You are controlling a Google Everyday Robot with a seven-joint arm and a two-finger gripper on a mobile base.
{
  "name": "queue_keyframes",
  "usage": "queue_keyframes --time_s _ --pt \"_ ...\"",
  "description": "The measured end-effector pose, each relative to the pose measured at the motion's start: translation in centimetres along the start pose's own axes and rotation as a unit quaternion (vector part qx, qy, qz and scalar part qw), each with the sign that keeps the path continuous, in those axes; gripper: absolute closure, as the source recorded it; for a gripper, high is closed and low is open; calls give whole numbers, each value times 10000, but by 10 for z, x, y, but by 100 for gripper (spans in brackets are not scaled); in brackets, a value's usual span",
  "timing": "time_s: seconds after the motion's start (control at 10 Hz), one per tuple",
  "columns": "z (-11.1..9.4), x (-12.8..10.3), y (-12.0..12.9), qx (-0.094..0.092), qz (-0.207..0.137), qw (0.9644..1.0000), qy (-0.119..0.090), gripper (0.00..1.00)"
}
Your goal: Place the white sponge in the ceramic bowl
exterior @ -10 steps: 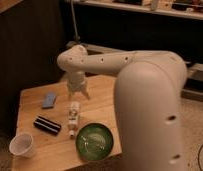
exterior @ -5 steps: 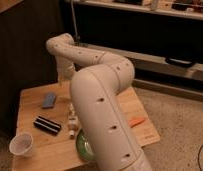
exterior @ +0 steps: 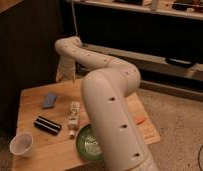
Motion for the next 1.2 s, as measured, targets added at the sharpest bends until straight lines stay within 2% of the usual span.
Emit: queue_keyframes --time_s 0.1,0.2,0.6,0.7,0.8,0.9,1.1,1.2 --pt "0 4 1 -281 -138 9995 -94 35" --pt "1 8 4 -433 -242 9987 -142 35" --pt "5 6 28 -425 -483 9979 62 35" --pt "5 7 32 -448 -544 9974 120 35" --pt "7 9 37 -549 -616 9964 188 35" --pt "10 13 43 -752 -702 9943 264 35" --pt "16 22 48 -1315 -870 9868 376 35" --pt "21 27 58 -1373 -947 9851 412 35"
